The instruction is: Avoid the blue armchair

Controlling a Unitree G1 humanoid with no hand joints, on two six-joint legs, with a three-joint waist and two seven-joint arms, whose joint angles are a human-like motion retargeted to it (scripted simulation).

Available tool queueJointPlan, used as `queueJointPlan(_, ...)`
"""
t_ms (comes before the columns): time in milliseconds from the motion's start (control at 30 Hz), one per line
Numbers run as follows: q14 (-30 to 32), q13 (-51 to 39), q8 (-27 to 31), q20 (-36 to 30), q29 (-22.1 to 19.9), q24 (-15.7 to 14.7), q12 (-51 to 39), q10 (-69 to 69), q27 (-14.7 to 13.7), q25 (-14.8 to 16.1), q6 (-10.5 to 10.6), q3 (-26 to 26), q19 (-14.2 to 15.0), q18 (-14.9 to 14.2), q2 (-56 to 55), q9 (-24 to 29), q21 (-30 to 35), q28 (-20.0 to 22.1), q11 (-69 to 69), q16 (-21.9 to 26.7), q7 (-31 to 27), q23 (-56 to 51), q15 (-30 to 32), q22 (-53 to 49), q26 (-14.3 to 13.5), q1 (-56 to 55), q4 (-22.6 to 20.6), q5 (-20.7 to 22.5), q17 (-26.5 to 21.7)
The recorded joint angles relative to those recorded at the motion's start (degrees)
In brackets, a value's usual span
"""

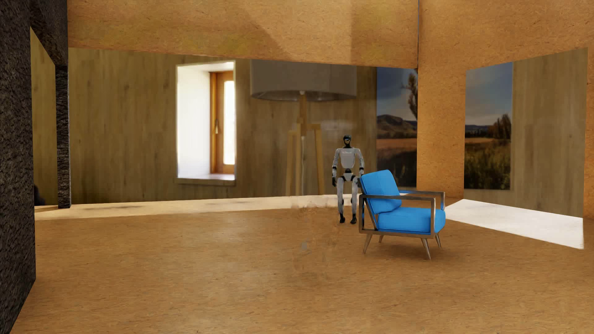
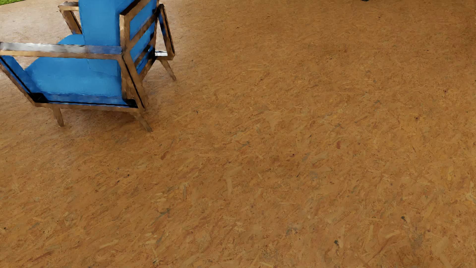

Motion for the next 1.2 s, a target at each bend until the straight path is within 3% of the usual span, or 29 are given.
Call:
queueJointPlan(300, 6.6, -2.3, 0.0, 2.2, 0.0, 0.0, -2.2, 0.4, 0.0, 0.0, -0.3, 1.9, 0.0, 0.0, 0.7, 0.6, -1.5, 0.0, -1.0, -1.2, 0.0, -1.3, -3.2, -5.1, 0.0, -2.7, -0.7, 0.4, 1.0)
queueJointPlan(333, 7.4, -1.6, 0.0, 0.1, 0.0, 0.0, -2.0, 0.6, 0.0, 0.0, -0.5, 0.4, 0.0, 0.0, 0.1, 0.8, -1.1, 0.0, 0.1, -1.0, 0.0, -1.1, -4.3, -5.6, 0.0, -2.7, -1.3, 0.2, 0.8)
queueJointPlan(433, 4.9, 0.4, 0.0, -2.3, 0.0, 0.0, -2.5, 0.5, 0.0, 0.0, -1.1, -0.7, 0.0, 0.0, -7.5, 3.7, -1.7, 0.0, 13.9, -0.1, 0.0, 0.2, -6.4, -4.8, 0.0, 1.4, -2.5, -0.7, 0.5)
queueJointPlan(467, 3.9, 0.8, 0.0, -1.5, 0.0, 0.0, -1.7, 0.4, 0.0, 0.0, -1.2, -1.2, 0.0, 0.0, -10.9, 5.0, -1.0, 0.0, 19.5, 1.8, 0.0, 0.1, -7.0, -9.5, 0.0, 2.8, -2.3, -0.1, 0.6)
queueJointPlan(500, 2.5, 1.8, 0.0, -2.8, 0.0, 0.0, -2.3, 0.1, 0.0, 0.0, -0.6, -3.8, 0.0, 0.0, -14.0, 4.7, -0.6, 0.0, 23.8, 2.4, 0.0, 0.4, -7.4, -9.3, 0.0, 3.8, -1.2, -0.2, 0.6)
queueJointPlan(600, -1.0, 3.7, 0.0, -0.6, 0.0, 0.0, -5.6, -1.0, 0.0, 0.0, 1.7, -9.1, 0.0, 0.0, -22.2, 5.5, -0.1, 0.0, 19.2, 1.3, 0.0, 1.7, -4.1, -7.5, 0.0, 6.8, 0.8, -0.3, -0.7)
queueJointPlan(700, -7.8, 4.9, 0.0, -0.1, 0.0, 0.0, -7.9, -1.9, 0.0, 0.0, 1.6, -10.2, 0.0, 0.0, -27.5, 7.0, -0.4, 0.0, 11.8, 1.3, 0.0, 5.8, 1.6, -7.7, 0.0, 14.7, 1.0, -1.2, -0.8)
queueJointPlan(767, -9.7, 5.2, 0.0, -0.3, 0.0, 0.0, -9.3, -2.2, 0.0, 0.0, 1.7, -11.4, 0.0, 0.0, -29.5, 7.6, -1.0, 0.0, 8.2, 1.3, 0.0, 8.0, 2.2, -6.4, 0.0, 19.0, 1.3, -1.0, -0.7)
queueJointPlan(800, -8.7, 5.1, 0.0, -1.1, 0.0, 0.0, -9.7, -3.3, 0.0, 0.0, 1.7, -13.4, 0.0, 0.0, -30.2, 7.3, -0.7, 0.0, 9.8, 1.1, 0.0, 8.5, 1.4, -4.9, 0.0, 20.9, 1.0, -2.8, -0.9)
queueJointPlan(833, -7.6, 5.1, 0.0, -4.3, 0.0, 0.0, -8.8, -2.9, 0.0, 0.0, 2.2, -14.3, 0.0, 0.0, -31.0, 6.8, -0.1, 0.0, 11.4, 2.5, 0.0, 9.0, 1.6, -7.3, 0.0, 22.2, 2.4, -1.2, -1.0)
queueJointPlan(867, -4.8, 5.2, 0.0, -0.3, 0.0, 0.0, -7.8, -1.3, 0.0, 0.0, 2.9, -16.0, 0.0, 0.0, -33.2, 5.9, -0.6, 0.0, 16.0, 0.8, 0.0, 9.7, -0.2, -4.4, 0.0, 21.3, 4.1, -0.6, -0.7)
queueJointPlan(900, -0.1, 6.0, 0.0, -4.5, 0.0, 0.0, -7.2, 1.3, 0.0, 0.0, 4.1, -16.6, 0.0, 0.0, -31.6, 6.0, -0.2, 0.0, 19.1, 0.8, 0.0, 8.4, -2.1, -3.4, 0.0, 22.2, 5.2, 0.1, -1.7)
queueJointPlan(967, 20.0, 4.9, 0.0, -5.1, 0.0, 0.0, -3.7, 16.1, 0.0, 0.0, 3.2, -15.3, 0.0, 0.0, -28.2, 4.1, 1.2, 0.0, 21.8, 1.2, 0.0, 10.6, -6.7, -3.0, 0.0, 15.8, 6.0, 0.5, -0.7)
queueJointPlan(1000, 26.6, 4.3, 0.0, -5.7, 0.0, 0.0, -3.2, 28.8, 0.0, 0.0, 3.8, -14.8, 0.0, 0.0, -23.5, 6.4, -0.3, 0.0, 21.2, 0.6, 0.0, 9.3, -8.8, -2.5, 0.0, 10.7, 7.9, 2.8, -0.9)
queueJointPlan(1033, 26.5, 3.6, 0.0, -4.0, 0.0, 0.0, -1.6, 41.8, 0.0, 0.0, 4.0, -10.5, 0.0, 0.0, -20.2, 7.4, -0.5, 0.0, 20.0, 1.0, 0.0, 7.8, -10.4, -4.0, 0.0, 4.1, 8.5, 5.2, 0.0)
queueJointPlan(1100, 24.2, 2.4, 0.0, -5.0, 0.0, 0.0, 0.2, 52.9, 0.0, 0.0, 1.8, -4.7, 0.0, 0.0, -10.0, 7.9, 0.2, 0.0, 14.6, 1.1, 0.0, 5.0, -11.6, -2.4, 0.0, -7.5, 6.2, 4.4, -0.5)
queueJointPlan(1167, 29.6, 1.2, 0.0, -0.1, 0.0, 0.0, 3.3, 40.0, 0.0, 0.0, 0.2, 3.5, 0.0, 0.0, 0.5, 9.0, -0.9, 0.0, 6.9, 1.3, 0.0, 1.3, -10.7, -4.9, 0.0, -15.9, 5.0, 4.4, -0.2)
queueJointPlan(1200, 33.8, 0.3, 0.0, -2.8, 0.0, 0.0, 3.3, 29.0, 0.0, 0.0, -0.3, 5.9, 0.0, 0.0, 4.9, 9.0, -0.5, 0.0, 3.1, 2.0, 0.0, -0.7, -9.9, -4.4, 0.0, -19.4, 4.1, 3.9, -1.3)
